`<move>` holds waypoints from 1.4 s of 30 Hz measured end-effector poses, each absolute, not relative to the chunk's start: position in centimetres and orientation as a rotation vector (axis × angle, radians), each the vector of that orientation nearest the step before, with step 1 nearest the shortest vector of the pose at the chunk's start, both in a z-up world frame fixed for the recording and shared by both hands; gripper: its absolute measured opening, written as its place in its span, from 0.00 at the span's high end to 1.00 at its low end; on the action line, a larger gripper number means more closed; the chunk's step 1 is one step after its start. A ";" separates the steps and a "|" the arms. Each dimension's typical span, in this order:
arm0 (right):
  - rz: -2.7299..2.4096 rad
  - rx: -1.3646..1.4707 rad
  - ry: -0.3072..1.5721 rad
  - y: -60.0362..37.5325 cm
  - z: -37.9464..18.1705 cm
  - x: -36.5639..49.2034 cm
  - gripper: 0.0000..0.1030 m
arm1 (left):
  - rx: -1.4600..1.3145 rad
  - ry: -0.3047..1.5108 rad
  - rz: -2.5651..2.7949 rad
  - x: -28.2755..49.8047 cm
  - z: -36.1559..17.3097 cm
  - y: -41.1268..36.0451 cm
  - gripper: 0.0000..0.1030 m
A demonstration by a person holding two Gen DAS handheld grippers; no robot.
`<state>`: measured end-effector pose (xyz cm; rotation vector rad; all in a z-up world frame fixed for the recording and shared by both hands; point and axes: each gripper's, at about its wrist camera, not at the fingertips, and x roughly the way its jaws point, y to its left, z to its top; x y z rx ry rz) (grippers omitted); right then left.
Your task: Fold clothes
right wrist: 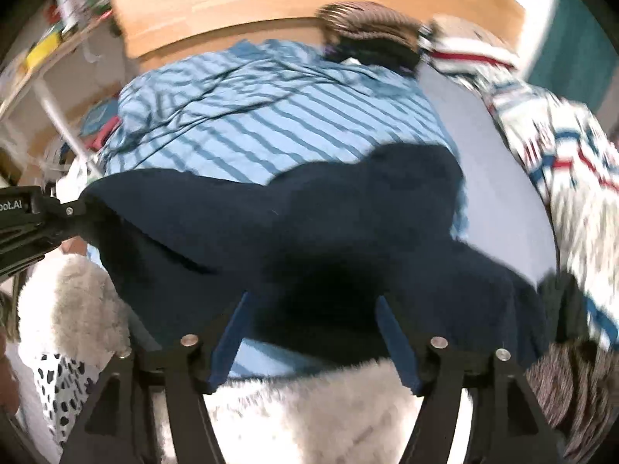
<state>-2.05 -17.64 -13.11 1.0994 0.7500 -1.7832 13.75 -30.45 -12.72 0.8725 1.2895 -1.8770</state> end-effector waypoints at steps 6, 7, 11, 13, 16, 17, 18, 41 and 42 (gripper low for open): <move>-1.638 1.031 0.992 -23.8 -17.0 -0.1 0.34 | 0.867 1.394 -1.859 14.6 -13.8 -31.4 0.95; -1.644 1.003 1.020 -24.4 -17.3 0.0 0.55 | 0.862 1.403 -1.860 14.7 -13.8 -31.5 0.95; -1.737 0.965 0.901 -25.3 -15.3 -1.9 0.94 | 0.845 1.418 -1.896 14.6 -13.9 -31.7 0.95; -1.786 0.940 0.867 -25.3 -13.7 -2.8 0.94 | 0.824 1.467 -1.913 14.4 -14.1 -31.7 0.95; -1.851 0.887 0.869 -25.2 -11.4 -4.0 0.95 | 0.811 1.529 -1.934 13.7 -14.3 -31.3 0.95; -1.873 0.869 0.869 -25.2 -10.6 -4.4 0.95 | 0.806 1.530 -1.939 13.5 -14.2 -31.2 0.94; -1.895 0.851 0.870 -25.2 -9.8 -4.7 0.95 | 0.807 1.534 -1.936 13.3 -14.1 -31.0 0.91; -2.563 1.574 0.087 9.9 -12.7 -19.5 0.95 | 0.919 1.687 -1.729 8.9 -17.3 -27.2 0.42; -2.534 1.645 0.069 10.8 -14.3 -19.5 0.95 | 0.947 1.688 -1.752 8.0 -17.4 -26.6 0.42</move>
